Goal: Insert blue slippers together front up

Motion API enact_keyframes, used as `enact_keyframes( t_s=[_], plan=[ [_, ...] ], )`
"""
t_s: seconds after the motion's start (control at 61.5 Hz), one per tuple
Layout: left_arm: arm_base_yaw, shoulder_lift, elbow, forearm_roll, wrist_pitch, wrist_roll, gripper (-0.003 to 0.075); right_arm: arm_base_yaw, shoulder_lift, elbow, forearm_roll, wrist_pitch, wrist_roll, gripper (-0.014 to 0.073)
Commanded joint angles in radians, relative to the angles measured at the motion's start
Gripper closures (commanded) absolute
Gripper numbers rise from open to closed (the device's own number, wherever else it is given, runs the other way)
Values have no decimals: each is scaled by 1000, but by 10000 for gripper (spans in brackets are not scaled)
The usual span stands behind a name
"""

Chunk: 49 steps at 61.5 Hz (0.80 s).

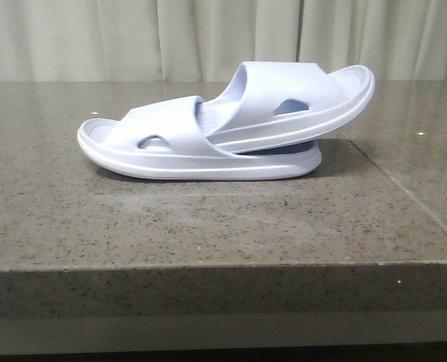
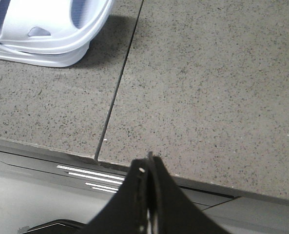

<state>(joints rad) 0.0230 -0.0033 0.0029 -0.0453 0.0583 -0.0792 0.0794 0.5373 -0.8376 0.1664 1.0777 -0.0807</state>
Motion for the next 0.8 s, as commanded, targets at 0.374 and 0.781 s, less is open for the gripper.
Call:
enact_keyframes(
  t_s=[0.374, 0.781],
  plan=[
    [-36, -18, 6, 99, -93, -3, 741, -1, 3, -24, 8, -63, 4, 660],
    [-36, -17, 6, 94, -115, -3, 741, -1, 3, -24, 8, -63, 4, 660]
  ],
)
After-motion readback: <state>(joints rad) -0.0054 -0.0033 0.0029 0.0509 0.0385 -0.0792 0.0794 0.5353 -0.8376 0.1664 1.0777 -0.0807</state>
